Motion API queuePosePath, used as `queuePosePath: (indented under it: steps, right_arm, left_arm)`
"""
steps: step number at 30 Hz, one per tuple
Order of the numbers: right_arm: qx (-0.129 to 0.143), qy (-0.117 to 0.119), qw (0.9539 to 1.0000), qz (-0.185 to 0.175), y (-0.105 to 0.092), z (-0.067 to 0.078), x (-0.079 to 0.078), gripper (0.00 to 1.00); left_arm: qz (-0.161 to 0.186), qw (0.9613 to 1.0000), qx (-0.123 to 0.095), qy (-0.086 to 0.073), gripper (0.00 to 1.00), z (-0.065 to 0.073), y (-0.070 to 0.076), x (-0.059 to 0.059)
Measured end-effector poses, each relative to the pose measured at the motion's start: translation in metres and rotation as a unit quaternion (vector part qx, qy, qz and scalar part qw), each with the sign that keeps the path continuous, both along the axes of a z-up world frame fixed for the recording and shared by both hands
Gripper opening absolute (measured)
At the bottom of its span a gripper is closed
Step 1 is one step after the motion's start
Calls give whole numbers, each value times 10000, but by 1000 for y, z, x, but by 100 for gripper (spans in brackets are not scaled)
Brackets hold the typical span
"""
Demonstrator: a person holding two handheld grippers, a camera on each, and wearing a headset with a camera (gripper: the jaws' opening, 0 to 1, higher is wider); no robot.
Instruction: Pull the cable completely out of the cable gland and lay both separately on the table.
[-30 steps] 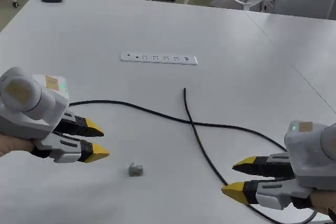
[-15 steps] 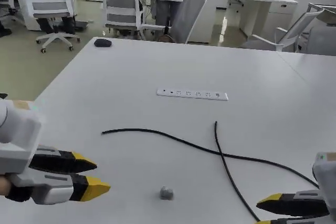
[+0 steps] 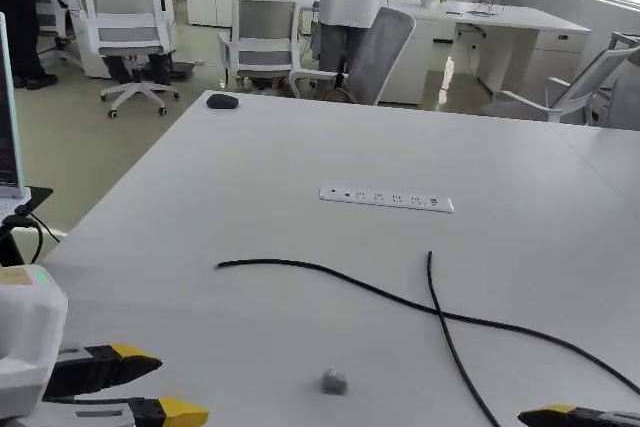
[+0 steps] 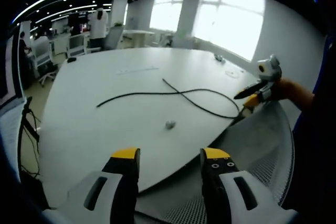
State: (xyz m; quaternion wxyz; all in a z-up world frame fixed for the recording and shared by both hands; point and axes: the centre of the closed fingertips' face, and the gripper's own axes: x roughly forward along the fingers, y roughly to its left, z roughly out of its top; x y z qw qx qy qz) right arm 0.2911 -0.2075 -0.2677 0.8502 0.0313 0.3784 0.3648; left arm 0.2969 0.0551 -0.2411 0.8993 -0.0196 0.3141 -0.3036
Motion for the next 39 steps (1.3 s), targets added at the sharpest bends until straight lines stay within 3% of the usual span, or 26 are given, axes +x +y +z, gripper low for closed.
queuePosePath:
  steps: [2,5,10,17,19,23,26,29,31,39]
  right_arm:
    - [-113,138,9998,-47,-5,-8,0,48]
    - [-285,209,9994,55,-6,-14,-5,53]
    - [-100,479,9988,-13,-1,-20,-14,56]
    - [-142,547,9984,52,2,-22,-14,57]
    - [-152,565,9983,66,2,-22,-15,57]
    - [-176,517,9985,106,2,-20,-14,55]
    - [-70,409,9991,111,4,-12,-9,54]
    - [-116,410,9990,146,4,-13,-9,53]
    - [-189,443,9987,190,3,-15,-10,52]
    - [-242,431,9986,204,3,-15,-9,50]
  left_arm:
    - [125,9999,-108,-32,47,1,3,5]
    - [184,9998,-100,-64,47,1,5,9]
    - [151,9998,-134,-19,46,-2,1,6]
    - [-41,9999,-13,158,48,-11,-9,-2]
    - [-36,10000,81,37,47,-9,-7,0]
    - [15,10000,-63,33,46,-6,-8,4]
    - [26,9999,149,-82,43,-4,-5,6]
    - [50,9999,137,-85,43,-3,-3,8]
    - [65,9995,249,-173,40,-2,0,11]
    - [5,9997,236,-68,42,-4,-2,10]
